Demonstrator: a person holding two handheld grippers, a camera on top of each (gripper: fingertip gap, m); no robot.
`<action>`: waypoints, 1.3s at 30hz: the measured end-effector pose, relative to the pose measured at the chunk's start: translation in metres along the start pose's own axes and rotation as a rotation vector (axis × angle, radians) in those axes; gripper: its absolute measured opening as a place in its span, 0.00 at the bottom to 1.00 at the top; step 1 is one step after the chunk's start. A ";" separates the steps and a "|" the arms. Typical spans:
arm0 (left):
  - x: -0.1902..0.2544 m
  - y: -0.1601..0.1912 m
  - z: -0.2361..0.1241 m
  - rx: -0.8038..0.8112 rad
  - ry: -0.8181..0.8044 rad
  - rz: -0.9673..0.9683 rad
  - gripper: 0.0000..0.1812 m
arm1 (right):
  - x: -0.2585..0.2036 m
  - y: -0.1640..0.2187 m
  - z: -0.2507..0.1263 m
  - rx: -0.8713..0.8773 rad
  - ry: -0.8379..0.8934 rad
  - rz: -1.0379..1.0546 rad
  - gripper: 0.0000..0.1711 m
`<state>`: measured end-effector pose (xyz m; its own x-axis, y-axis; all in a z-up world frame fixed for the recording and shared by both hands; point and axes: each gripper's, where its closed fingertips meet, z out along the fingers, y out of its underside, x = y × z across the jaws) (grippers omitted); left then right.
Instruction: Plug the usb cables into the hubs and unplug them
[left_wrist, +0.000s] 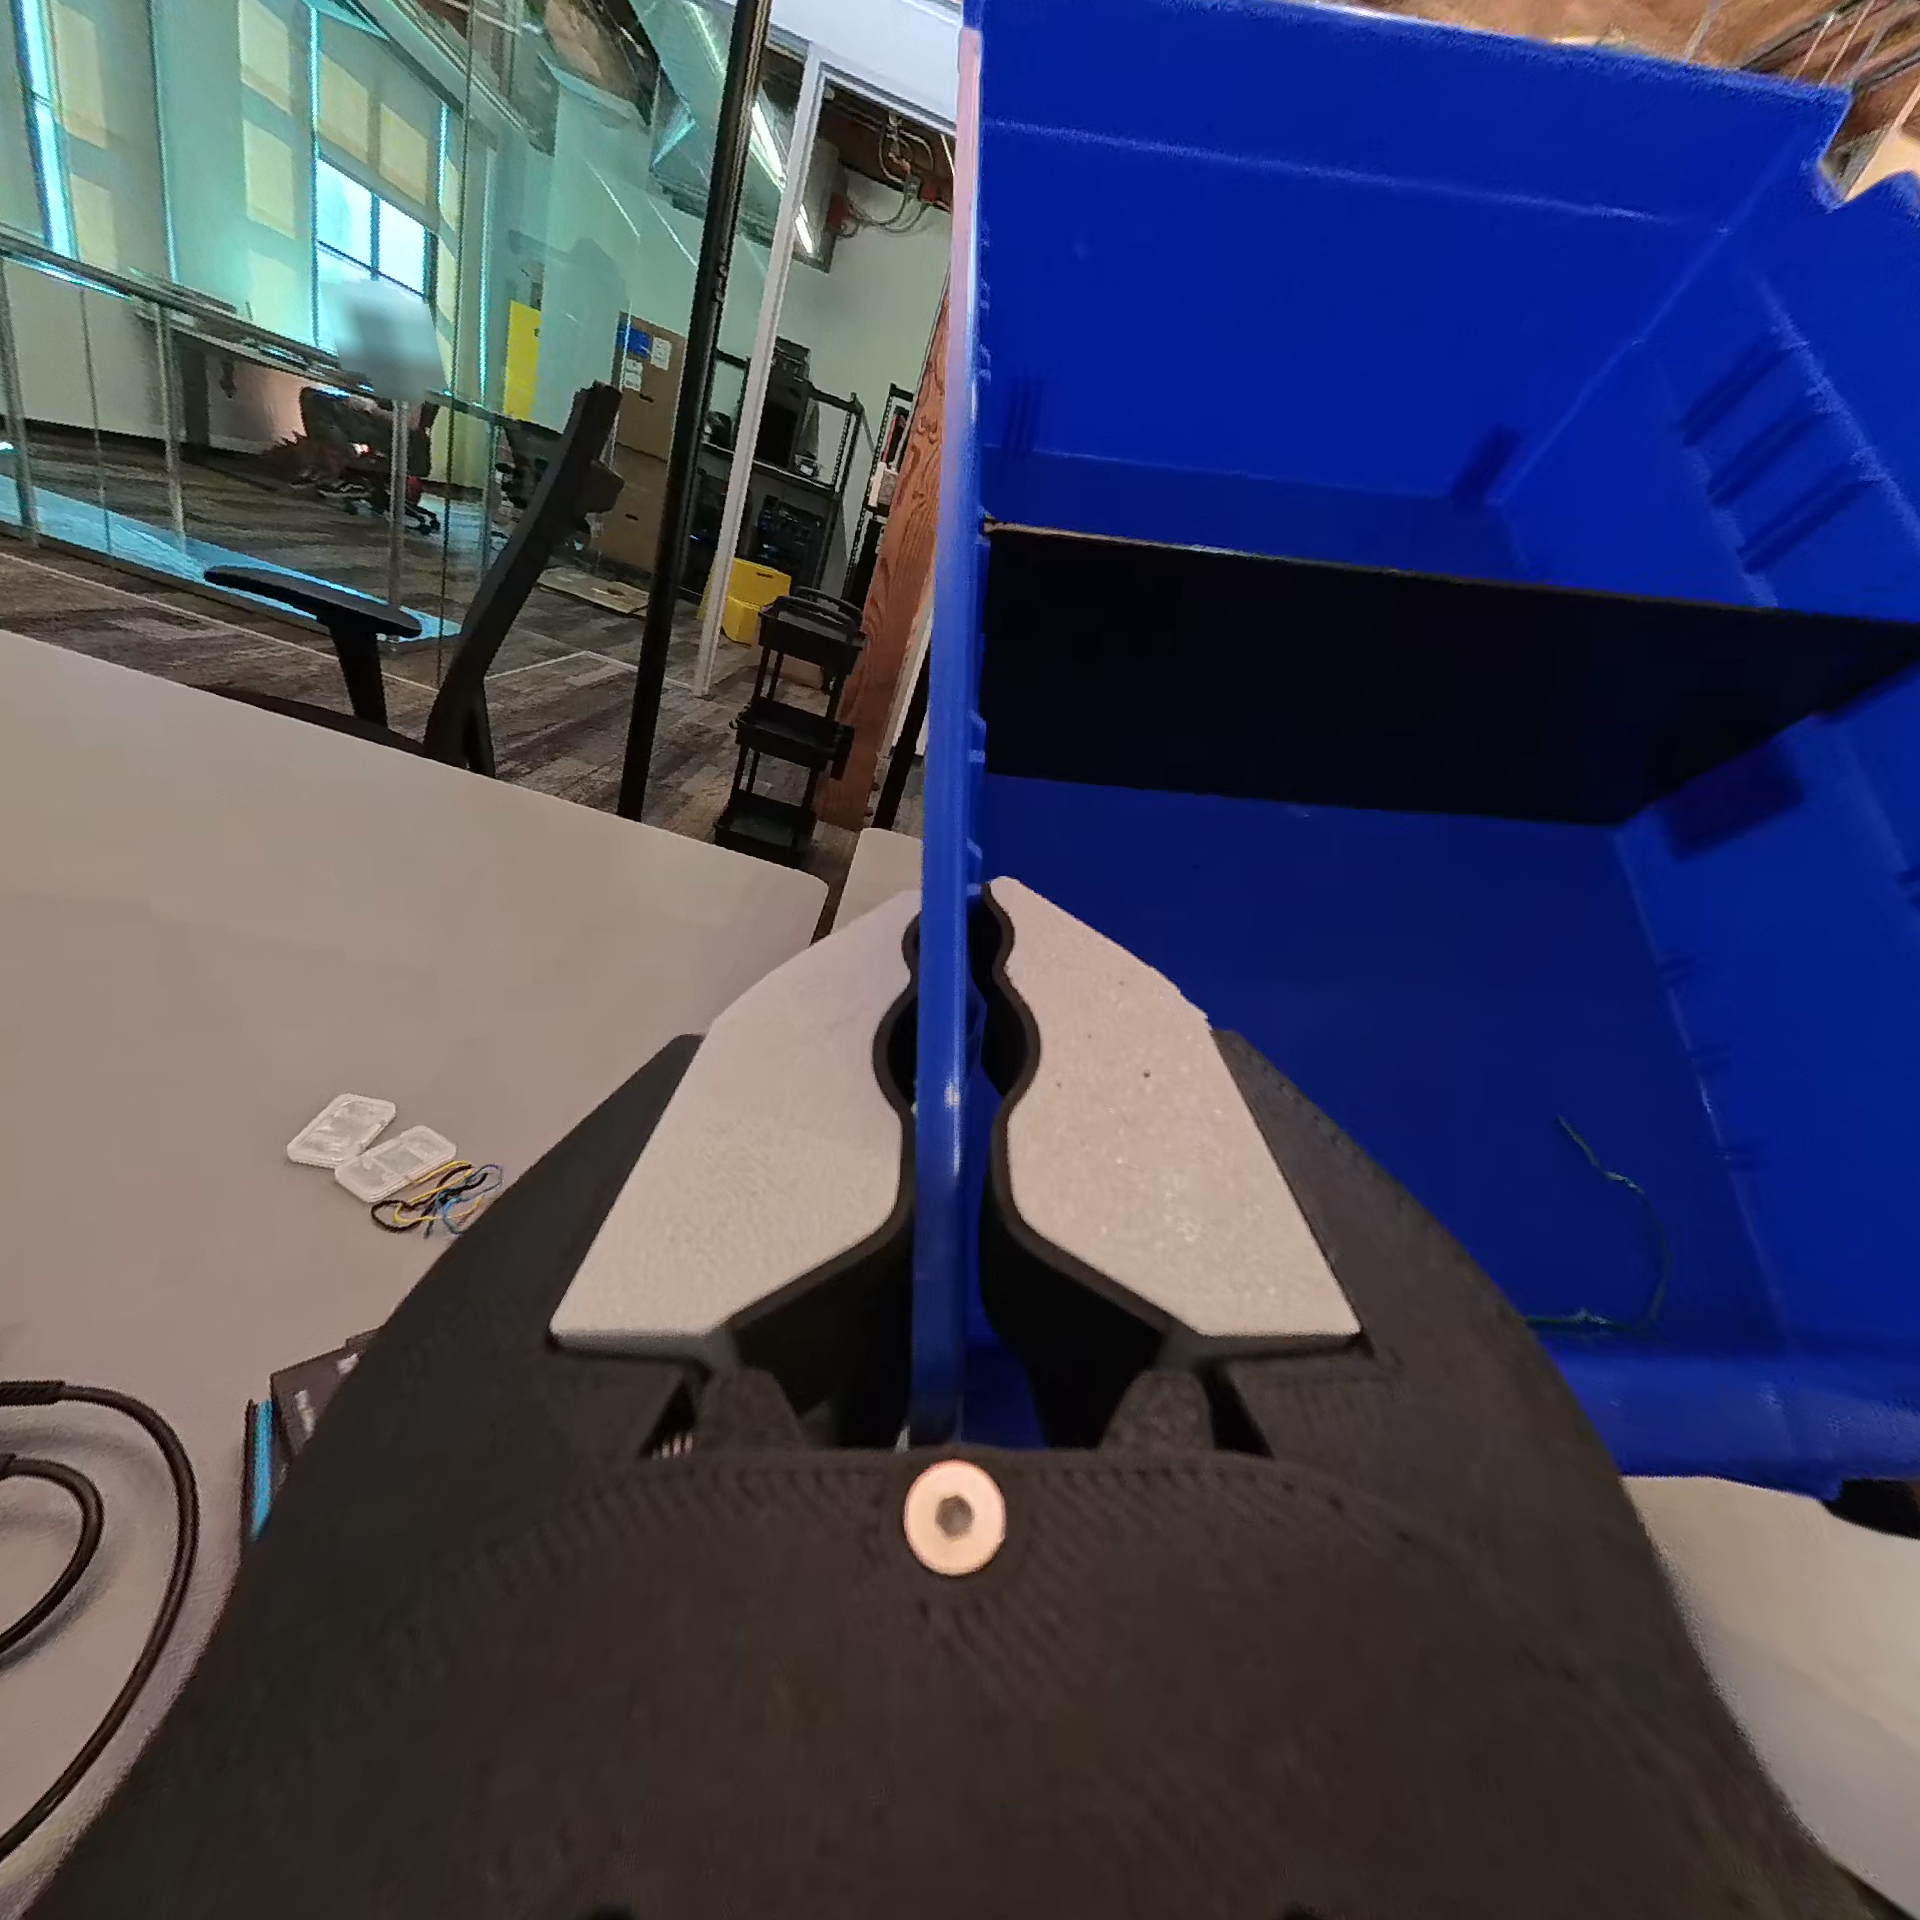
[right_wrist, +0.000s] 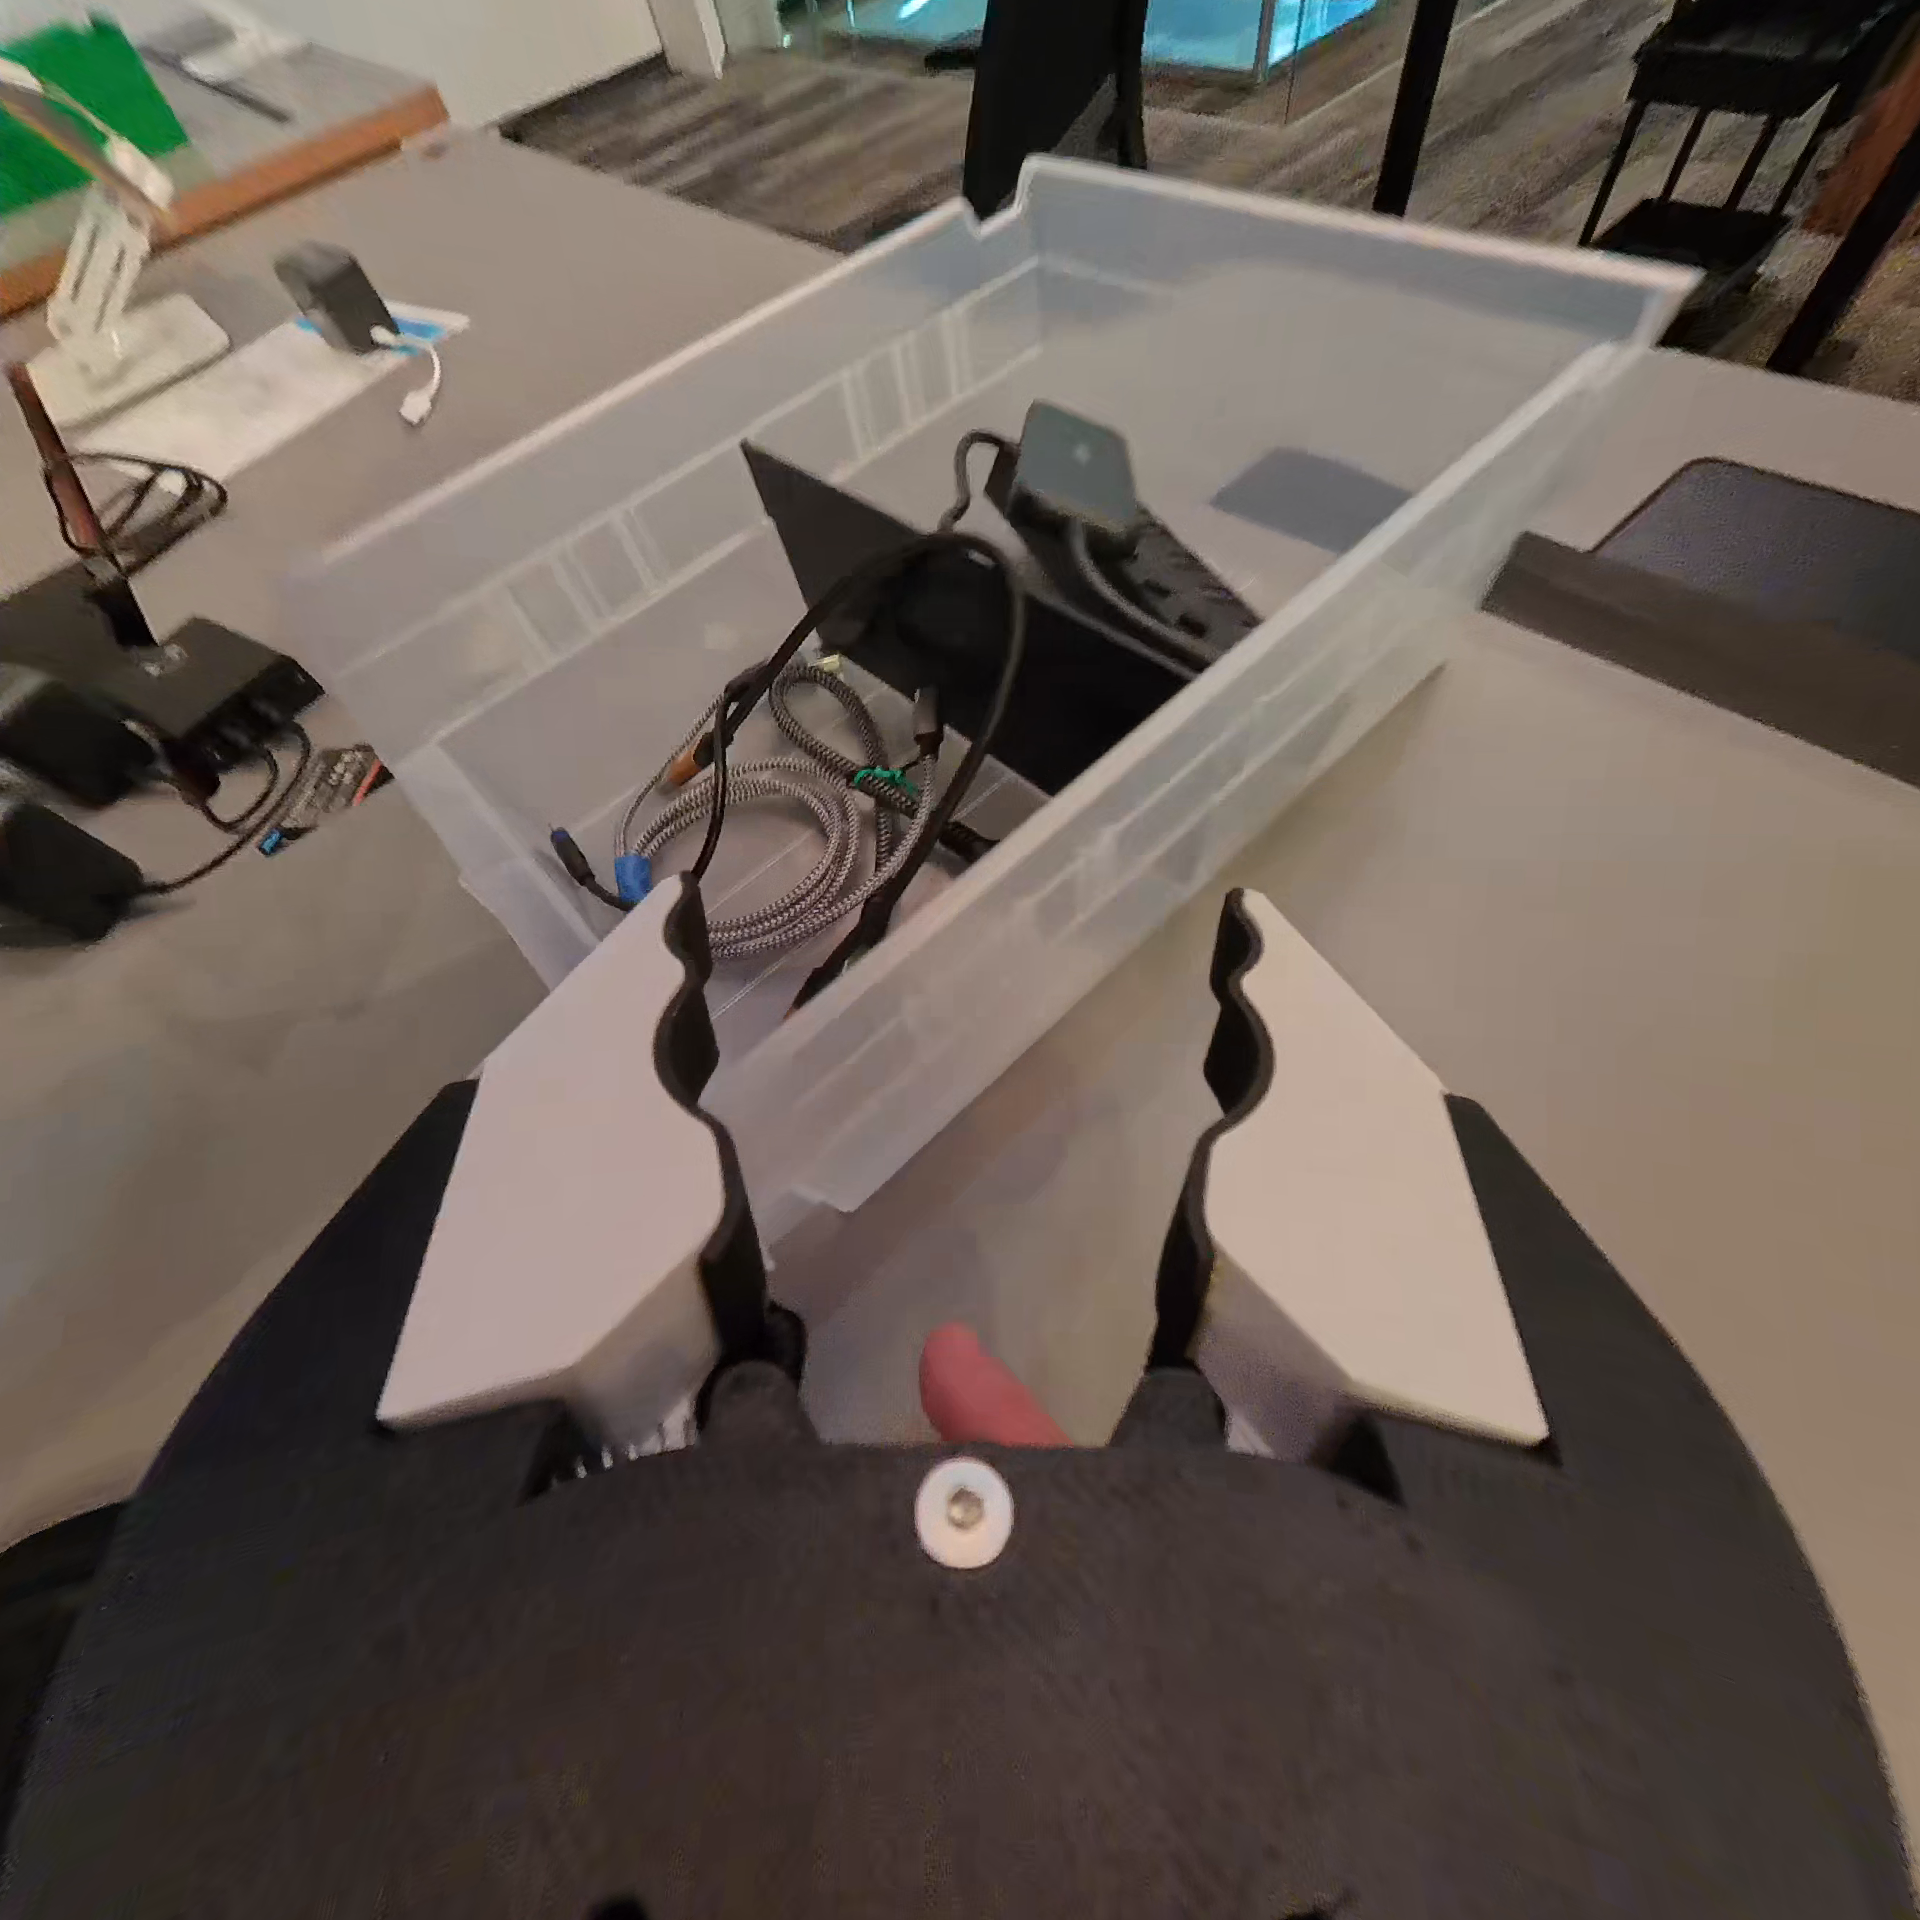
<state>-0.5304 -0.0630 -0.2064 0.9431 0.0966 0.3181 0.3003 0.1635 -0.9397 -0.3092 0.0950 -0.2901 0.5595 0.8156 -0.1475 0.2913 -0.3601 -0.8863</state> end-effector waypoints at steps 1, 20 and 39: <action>0.002 0.000 0.001 0.002 0.007 -0.008 0.02 | 0.004 -0.006 -0.010 0.021 0.001 0.005 0.56; 0.221 0.034 0.035 -0.186 0.310 0.140 0.03 | -0.018 -0.062 -0.350 0.779 -0.231 -0.124 0.56; 0.552 0.201 0.091 -0.548 0.757 0.150 0.02 | 0.121 0.001 -0.484 0.893 0.247 -0.111 0.54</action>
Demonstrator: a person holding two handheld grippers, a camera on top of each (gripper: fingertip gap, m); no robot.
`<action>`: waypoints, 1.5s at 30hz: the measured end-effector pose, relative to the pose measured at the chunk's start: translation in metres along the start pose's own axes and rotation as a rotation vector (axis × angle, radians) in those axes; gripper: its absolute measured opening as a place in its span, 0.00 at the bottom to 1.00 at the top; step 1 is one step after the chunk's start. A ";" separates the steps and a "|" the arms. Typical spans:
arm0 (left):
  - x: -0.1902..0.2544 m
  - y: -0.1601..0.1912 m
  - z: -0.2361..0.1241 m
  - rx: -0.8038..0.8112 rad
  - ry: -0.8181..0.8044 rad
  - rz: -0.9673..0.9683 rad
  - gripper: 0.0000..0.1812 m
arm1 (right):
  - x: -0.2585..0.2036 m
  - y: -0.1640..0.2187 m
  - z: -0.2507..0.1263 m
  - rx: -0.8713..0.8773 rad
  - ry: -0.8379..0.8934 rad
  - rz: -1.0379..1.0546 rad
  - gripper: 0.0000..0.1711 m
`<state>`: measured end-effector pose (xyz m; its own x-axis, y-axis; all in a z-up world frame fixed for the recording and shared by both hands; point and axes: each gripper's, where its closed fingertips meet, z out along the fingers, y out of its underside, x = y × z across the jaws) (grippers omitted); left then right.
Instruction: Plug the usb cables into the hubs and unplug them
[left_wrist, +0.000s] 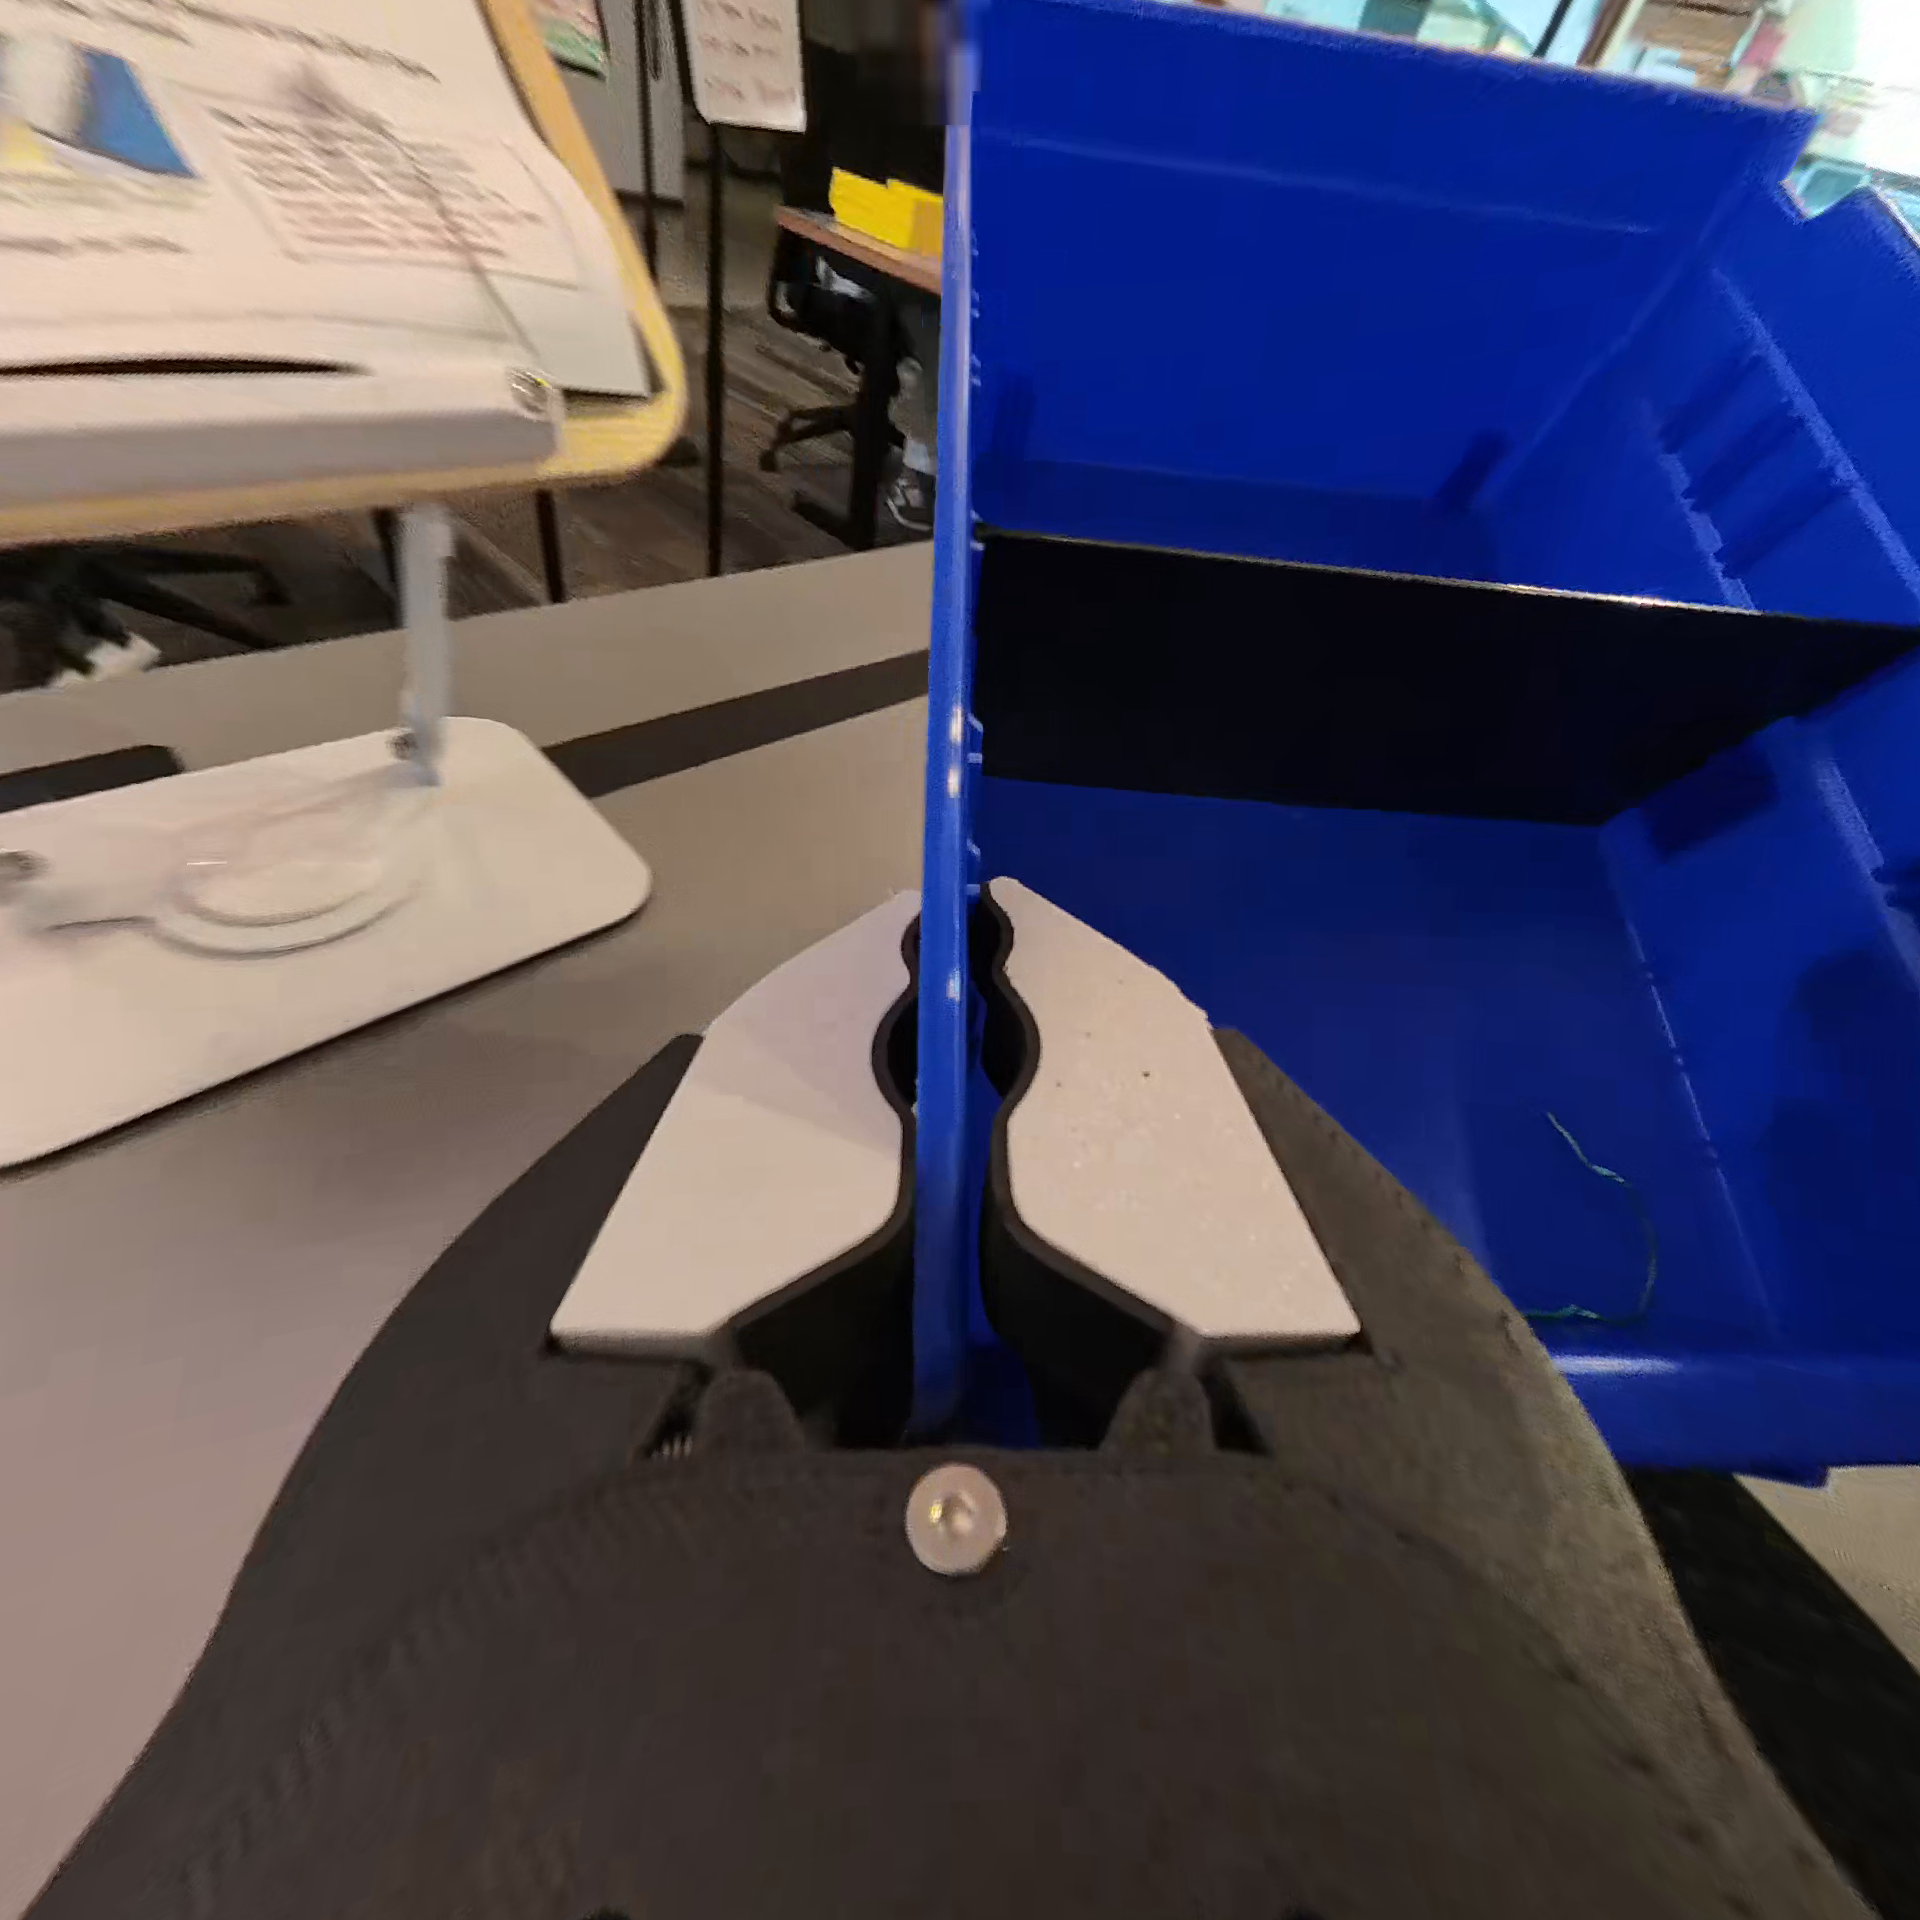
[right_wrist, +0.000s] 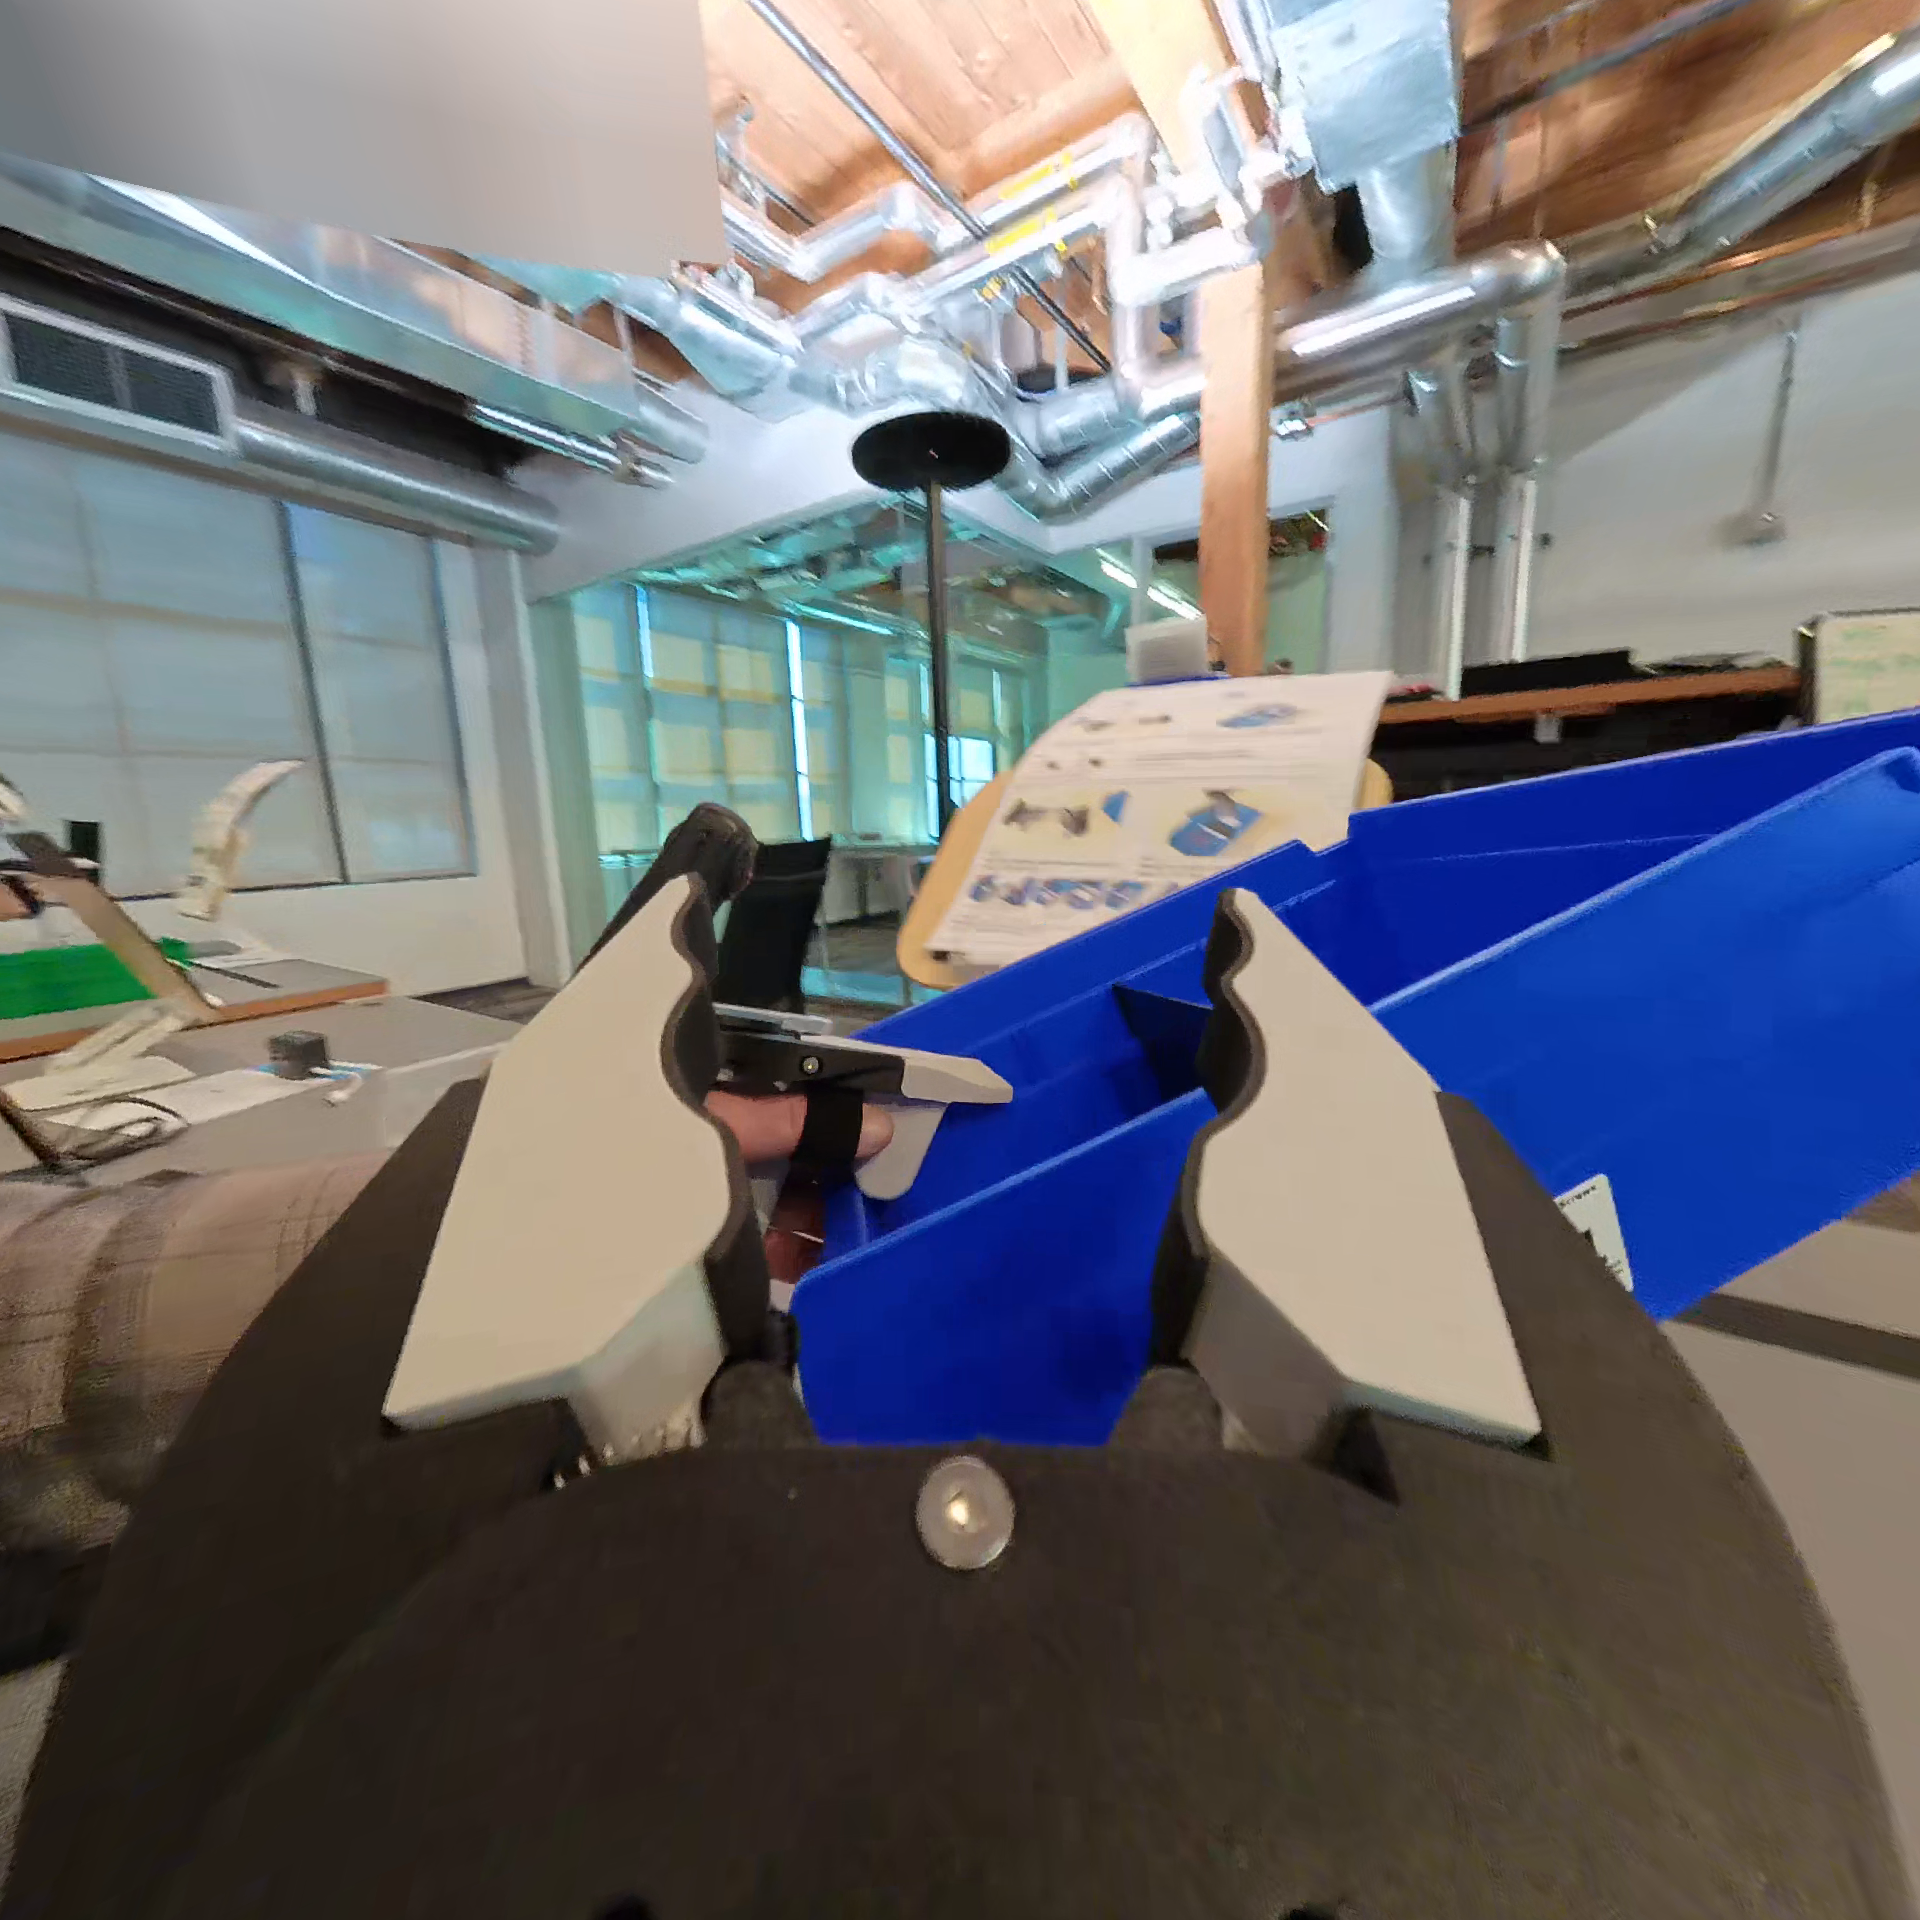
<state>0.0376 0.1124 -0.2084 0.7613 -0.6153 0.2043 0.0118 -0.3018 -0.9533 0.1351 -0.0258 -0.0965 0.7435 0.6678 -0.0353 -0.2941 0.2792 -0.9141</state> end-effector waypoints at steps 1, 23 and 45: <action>0.006 0.004 0.016 -0.017 0.013 -0.002 0.02 | 0.013 0.003 -0.004 -0.015 0.023 -0.006 0.54; 0.065 0.057 0.172 -0.142 0.070 0.106 0.07 | 0.189 0.073 -0.061 -0.214 0.274 0.031 0.48; 0.115 0.074 0.172 -0.216 0.269 0.032 0.32 | 0.237 0.093 -0.091 -0.318 0.388 -0.026 0.52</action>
<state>0.2374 0.1442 -0.2939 0.5609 -0.7881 0.2534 -0.1691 -0.4087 -0.8969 0.3387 0.0960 -0.2271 0.9343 0.3411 -0.1036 -0.1203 0.0280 -0.9923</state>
